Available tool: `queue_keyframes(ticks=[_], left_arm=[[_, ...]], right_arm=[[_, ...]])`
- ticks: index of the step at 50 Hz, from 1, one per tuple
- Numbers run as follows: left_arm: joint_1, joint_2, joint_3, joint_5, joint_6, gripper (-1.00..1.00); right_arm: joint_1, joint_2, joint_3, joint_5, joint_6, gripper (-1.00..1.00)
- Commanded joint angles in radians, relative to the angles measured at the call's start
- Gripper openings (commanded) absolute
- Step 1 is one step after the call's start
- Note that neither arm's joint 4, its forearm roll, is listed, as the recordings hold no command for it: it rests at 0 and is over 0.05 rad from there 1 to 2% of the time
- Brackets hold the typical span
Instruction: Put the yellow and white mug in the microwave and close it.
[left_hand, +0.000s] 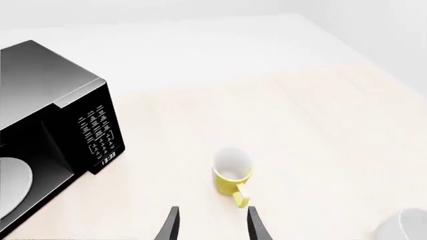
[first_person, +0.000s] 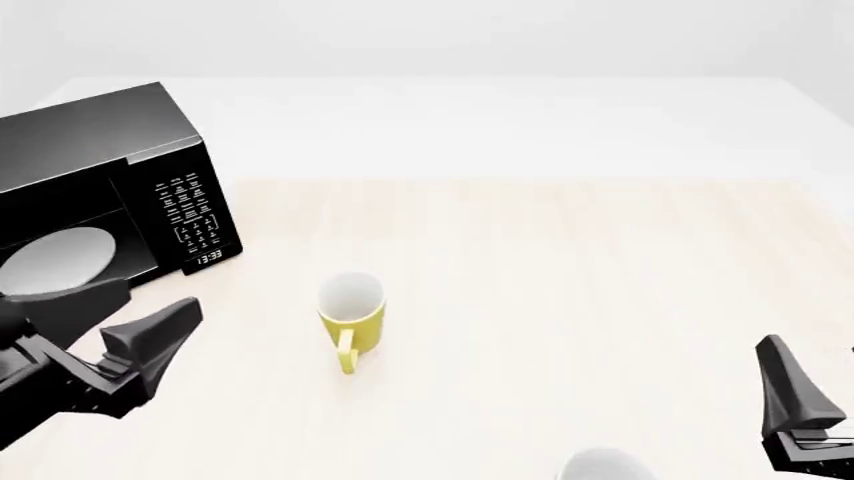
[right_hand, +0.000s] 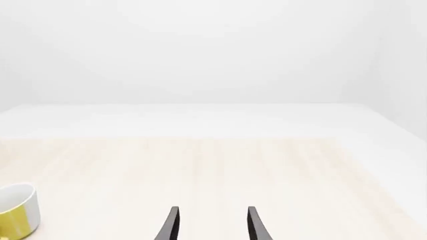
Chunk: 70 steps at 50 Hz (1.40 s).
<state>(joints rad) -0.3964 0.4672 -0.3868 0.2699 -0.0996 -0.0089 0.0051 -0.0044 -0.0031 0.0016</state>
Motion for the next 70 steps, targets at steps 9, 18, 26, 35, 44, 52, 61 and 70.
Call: queue_keyframes(ticks=[9,18,26,35,44,52,61,70], left_arm=[[-0.077,0.244,-0.061,-0.05,-0.159,1.0],[-0.048,0.374,-0.039,-0.125,-0.21,1.0],[-0.02,0.456,-0.039,-0.185,-0.198,1.0],[-0.045,0.53,-0.051,-0.241,-0.186,1.0],[-0.072,0.604,-0.067,-0.283,-0.168,1.0],[-0.091,0.674,-0.076,-0.326,-0.18,1.0],[-0.101,0.747,-0.077,-0.367,-0.198,1.0],[-0.116,0.814,-0.072,-0.408,-0.218,1.0]], right_arm=[[0.0,0.0,0.0,0.0,0.0,1.0],[0.0,0.0,0.0,0.0,0.0,1.0],[0.0,0.0,0.0,0.0,0.0,1.0],[0.0,0.0,0.0,0.0,0.0,1.0],[0.0,0.0,0.0,0.0,0.0,1.0],[0.0,0.0,0.0,0.0,0.0,1.0],[0.0,0.0,0.0,0.0,0.0,1.0],[0.0,0.0,0.0,0.0,0.0,1.0]])
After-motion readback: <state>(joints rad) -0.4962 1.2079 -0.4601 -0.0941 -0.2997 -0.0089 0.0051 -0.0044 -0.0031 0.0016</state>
